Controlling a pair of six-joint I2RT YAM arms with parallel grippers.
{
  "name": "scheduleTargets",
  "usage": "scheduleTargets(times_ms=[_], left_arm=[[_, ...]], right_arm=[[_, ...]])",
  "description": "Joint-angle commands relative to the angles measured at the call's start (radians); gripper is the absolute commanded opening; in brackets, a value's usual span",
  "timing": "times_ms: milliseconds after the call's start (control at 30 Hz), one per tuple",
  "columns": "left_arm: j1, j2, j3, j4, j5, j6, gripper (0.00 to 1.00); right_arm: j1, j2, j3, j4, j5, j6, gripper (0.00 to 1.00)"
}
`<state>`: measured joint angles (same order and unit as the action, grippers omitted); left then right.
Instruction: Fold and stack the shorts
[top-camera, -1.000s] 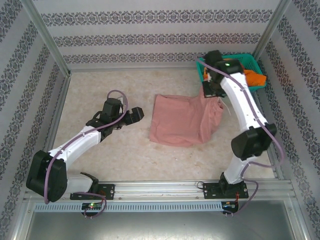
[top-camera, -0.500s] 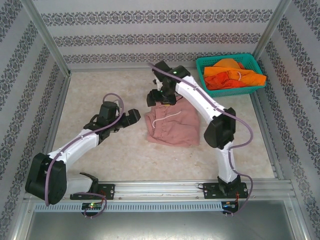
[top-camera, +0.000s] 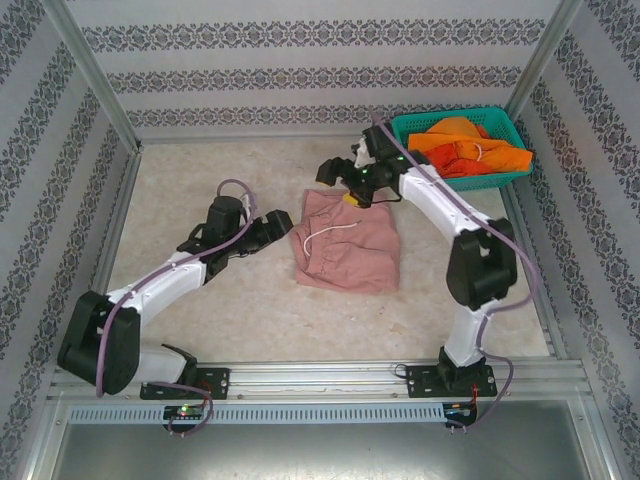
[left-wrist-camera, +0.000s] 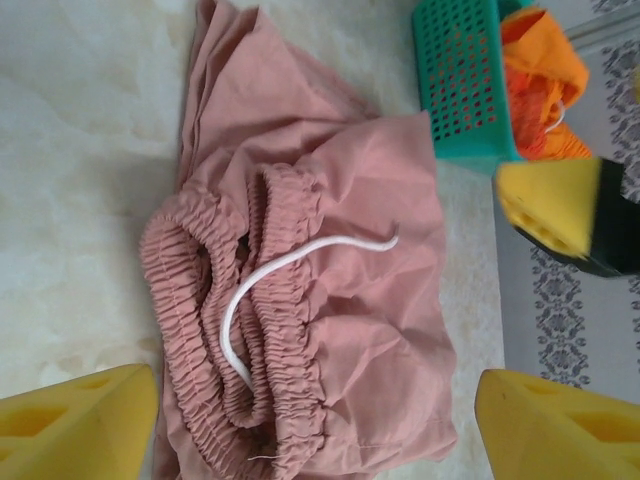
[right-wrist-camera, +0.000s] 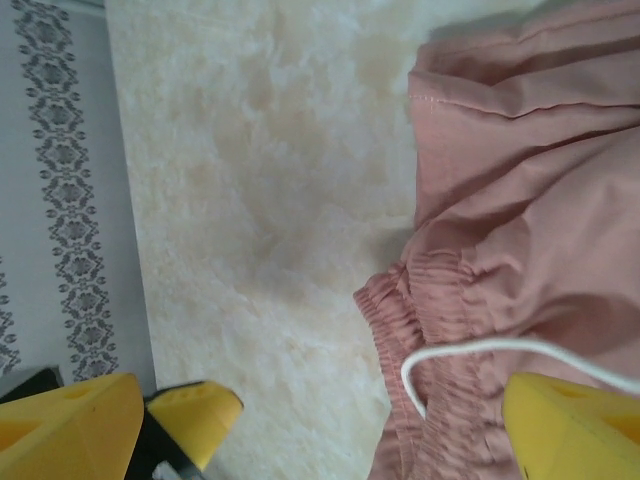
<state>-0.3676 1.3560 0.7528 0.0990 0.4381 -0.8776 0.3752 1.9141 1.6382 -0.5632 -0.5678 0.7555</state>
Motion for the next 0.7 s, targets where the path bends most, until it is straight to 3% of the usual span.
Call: scheduleTargets(times_ms=[0, 133, 333, 500, 667], left_arm=[[-0.016, 0.039, 0.007, 0.062, 0.019, -0.028, 0.79], [-0.009, 0.082, 0.006, 0.044, -0.059, -0.008, 0.77], [0.03, 0.246, 0.066, 0.107, -0.011, -0.023, 0.73], [0.045, 0.381, 0.122, 0.142, 0.029, -0.036, 0.67], [0.053, 0.457, 0.158, 0.202, 0.044, -0.055, 0.6]], right_arm=[[0.031, 0.106, 0.066, 0.07, -0.073, 0.059, 0.92], [0.064, 0.221, 0.134, 0.066, -0.068, 0.073, 0.92], [0.093, 0.322, 0.152, 0.056, -0.021, 0.094, 0.89], [0.085, 0.259, 0.111, 0.039, 0.039, 0.063, 0.85], [0.08, 0.115, 0.089, -0.063, 0.244, -0.048, 0.77]])
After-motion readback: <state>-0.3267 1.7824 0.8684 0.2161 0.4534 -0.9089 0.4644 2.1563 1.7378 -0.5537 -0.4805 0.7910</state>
